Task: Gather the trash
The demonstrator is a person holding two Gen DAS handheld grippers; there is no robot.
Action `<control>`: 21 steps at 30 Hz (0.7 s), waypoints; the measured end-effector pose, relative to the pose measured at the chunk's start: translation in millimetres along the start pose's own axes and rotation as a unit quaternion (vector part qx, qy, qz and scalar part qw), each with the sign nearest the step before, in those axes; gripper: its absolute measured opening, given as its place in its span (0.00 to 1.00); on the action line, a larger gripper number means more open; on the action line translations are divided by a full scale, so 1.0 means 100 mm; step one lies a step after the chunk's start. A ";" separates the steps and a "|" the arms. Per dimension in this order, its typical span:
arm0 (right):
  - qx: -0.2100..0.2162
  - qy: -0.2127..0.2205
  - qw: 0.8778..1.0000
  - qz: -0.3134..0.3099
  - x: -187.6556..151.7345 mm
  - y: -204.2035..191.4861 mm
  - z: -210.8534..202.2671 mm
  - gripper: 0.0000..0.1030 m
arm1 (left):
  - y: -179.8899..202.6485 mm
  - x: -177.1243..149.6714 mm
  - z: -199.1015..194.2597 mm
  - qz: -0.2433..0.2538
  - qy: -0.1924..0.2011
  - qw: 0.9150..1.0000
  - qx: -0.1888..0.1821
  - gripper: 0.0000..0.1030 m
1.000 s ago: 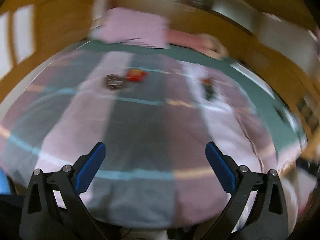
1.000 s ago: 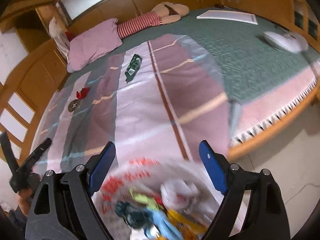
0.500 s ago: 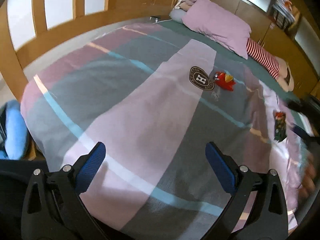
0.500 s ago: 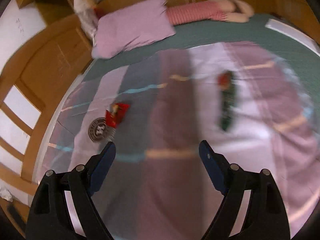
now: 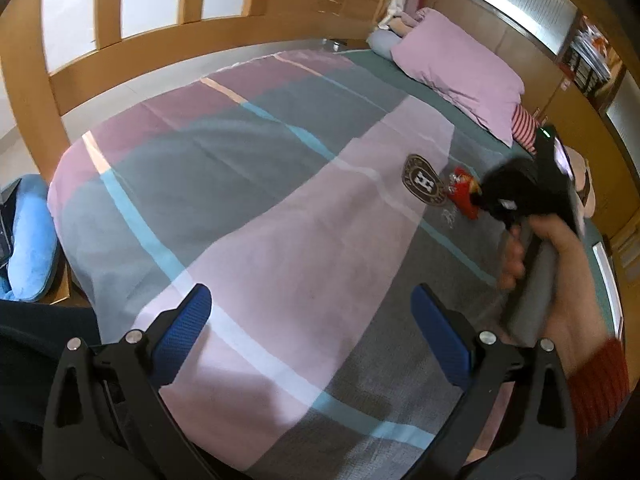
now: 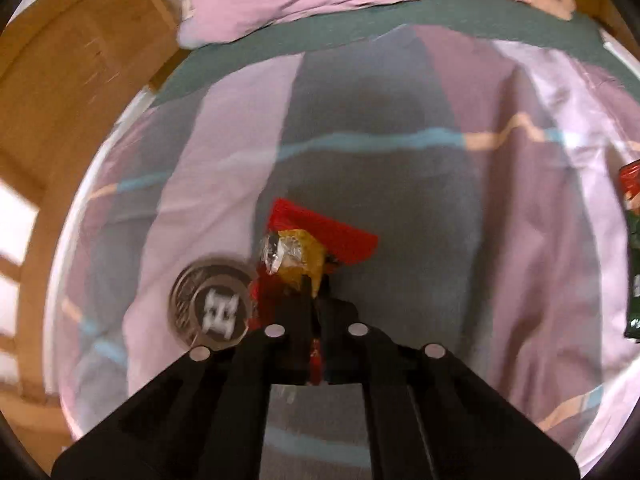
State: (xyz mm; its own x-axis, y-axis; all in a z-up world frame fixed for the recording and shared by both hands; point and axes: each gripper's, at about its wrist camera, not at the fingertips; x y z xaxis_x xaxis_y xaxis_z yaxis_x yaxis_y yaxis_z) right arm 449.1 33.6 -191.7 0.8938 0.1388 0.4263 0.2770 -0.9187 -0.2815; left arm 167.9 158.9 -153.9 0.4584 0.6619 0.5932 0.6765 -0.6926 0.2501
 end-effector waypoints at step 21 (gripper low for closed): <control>-0.168 0.107 0.975 0.095 -0.23 1.85 -1.44 0.72 | 0.19 -0.24 0.20 0.004 -0.088 0.991 -0.097 0.96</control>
State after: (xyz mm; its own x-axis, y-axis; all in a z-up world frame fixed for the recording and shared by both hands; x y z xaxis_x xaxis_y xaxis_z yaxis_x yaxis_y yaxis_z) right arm 429.1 -193.0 -130.0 0.8141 -0.0930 0.5732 -0.0502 -0.9947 -0.0901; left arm 181.6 135.3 -178.6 0.5684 0.6841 0.4571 0.5564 -0.7289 0.3990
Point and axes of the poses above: each gripper's, at about its wrist camera, not at the fingertips, and z roughly the way its jaws point, y to its right, x to its top, and after that the axes turned 2 degrees about y, right-handed
